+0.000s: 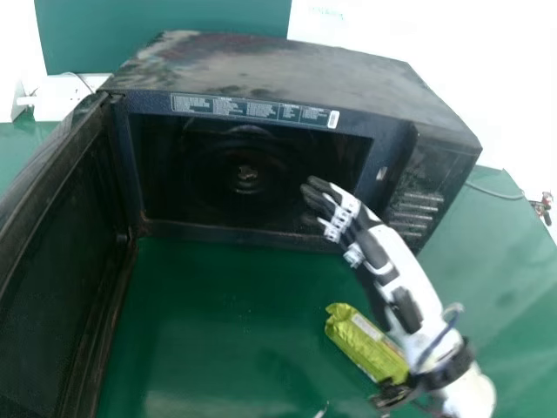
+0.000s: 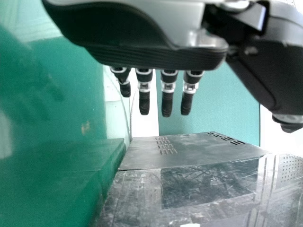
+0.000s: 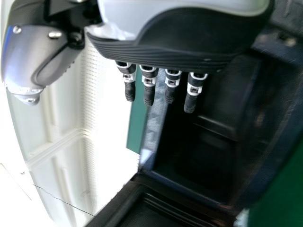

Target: Put biscuit inside oven

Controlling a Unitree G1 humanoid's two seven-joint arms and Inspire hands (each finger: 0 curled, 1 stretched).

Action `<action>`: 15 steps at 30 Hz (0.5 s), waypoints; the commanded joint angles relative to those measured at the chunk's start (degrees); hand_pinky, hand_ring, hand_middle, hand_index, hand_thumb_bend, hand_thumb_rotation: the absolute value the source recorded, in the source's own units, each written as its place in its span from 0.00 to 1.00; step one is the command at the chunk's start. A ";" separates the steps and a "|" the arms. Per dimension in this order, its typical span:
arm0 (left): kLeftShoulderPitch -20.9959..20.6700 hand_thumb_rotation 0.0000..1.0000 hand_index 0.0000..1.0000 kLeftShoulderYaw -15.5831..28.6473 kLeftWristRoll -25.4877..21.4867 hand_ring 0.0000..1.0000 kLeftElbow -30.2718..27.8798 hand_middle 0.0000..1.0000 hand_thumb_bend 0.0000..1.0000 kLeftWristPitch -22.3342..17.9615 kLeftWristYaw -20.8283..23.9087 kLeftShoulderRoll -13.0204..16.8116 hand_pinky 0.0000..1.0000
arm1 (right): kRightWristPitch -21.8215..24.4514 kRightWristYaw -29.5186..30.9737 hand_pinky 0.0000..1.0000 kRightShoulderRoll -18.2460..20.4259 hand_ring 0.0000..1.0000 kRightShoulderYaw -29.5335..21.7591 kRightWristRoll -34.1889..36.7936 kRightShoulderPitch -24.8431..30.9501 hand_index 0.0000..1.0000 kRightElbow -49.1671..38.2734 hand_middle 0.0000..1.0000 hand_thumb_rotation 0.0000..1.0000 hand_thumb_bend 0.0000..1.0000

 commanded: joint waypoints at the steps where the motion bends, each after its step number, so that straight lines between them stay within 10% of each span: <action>1: 0.33 0.62 0.95 -0.12 -0.28 0.94 0.10 0.95 0.97 -0.64 -0.23 0.17 0.88 | -1.13 -0.62 0.96 1.40 1.00 1.67 -0.39 1.59 1.00 0.54 0.99 1.00 0.91; 15: 1.33 0.73 0.94 -0.47 0.30 0.93 -1.63 0.94 0.94 -0.42 0.88 -0.39 0.93 | -2.53 -2.06 0.96 -1.07 1.00 4.52 -13.61 -1.84 1.00 5.18 0.98 1.00 0.93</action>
